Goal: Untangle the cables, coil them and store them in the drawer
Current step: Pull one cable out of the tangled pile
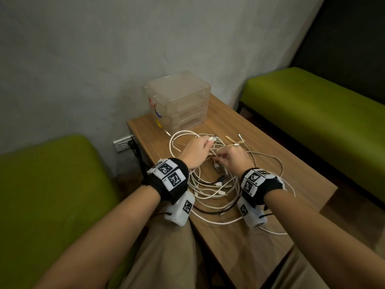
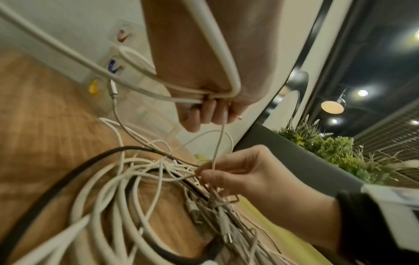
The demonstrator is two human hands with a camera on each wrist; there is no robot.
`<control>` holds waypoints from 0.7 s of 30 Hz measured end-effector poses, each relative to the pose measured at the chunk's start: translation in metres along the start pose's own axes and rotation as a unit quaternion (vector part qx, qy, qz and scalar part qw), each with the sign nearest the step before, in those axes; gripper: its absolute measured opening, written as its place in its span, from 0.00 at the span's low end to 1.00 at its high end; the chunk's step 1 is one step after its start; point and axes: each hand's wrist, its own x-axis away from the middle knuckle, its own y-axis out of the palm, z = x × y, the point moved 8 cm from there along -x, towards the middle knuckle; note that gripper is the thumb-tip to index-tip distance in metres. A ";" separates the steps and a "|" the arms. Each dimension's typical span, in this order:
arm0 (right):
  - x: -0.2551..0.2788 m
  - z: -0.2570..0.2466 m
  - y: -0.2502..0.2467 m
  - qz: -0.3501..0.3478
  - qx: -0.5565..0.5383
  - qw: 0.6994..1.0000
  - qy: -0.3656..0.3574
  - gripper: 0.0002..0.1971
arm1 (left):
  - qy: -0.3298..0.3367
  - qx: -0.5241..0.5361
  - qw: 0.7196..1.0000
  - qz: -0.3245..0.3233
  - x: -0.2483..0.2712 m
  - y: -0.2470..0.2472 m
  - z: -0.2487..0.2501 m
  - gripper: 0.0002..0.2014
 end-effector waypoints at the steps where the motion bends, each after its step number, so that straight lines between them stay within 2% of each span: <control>1: 0.000 0.000 0.000 -0.001 -0.007 1.000 0.005 0.09 | 0.005 0.007 1.000 0.006 0.001 -0.003 0.002 0.15; 4: -0.003 -0.001 0.000 -0.016 -0.006 1.000 0.005 0.09 | 0.014 -0.004 1.000 -0.008 0.005 -0.003 0.001 0.16; 7: -0.004 -0.006 0.002 -0.025 0.017 0.999 -0.026 0.09 | 0.018 -0.019 1.000 -0.010 0.011 -0.007 -0.003 0.18; 10: -0.002 -0.001 0.000 -0.008 0.009 1.000 -0.012 0.11 | 0.020 -0.020 0.999 0.021 0.012 -0.026 -0.006 0.15; 15: -0.010 -0.001 -0.005 -0.002 0.068 0.998 0.006 0.14 | 0.061 -0.033 0.996 0.056 0.006 -0.041 0.007 0.15; 16: -0.010 -0.004 -0.007 0.011 0.075 0.997 -0.009 0.13 | 0.072 -0.029 0.995 0.057 0.006 -0.041 0.011 0.14; 19: -0.003 -0.014 -0.019 0.108 0.087 0.988 -0.066 0.12 | 0.086 -0.002 0.994 0.070 0.004 -0.042 0.016 0.13; 21: 0.004 -0.015 -0.026 0.165 0.047 0.983 -0.068 0.11 | 0.078 0.016 0.995 0.066 0.000 -0.040 0.014 0.12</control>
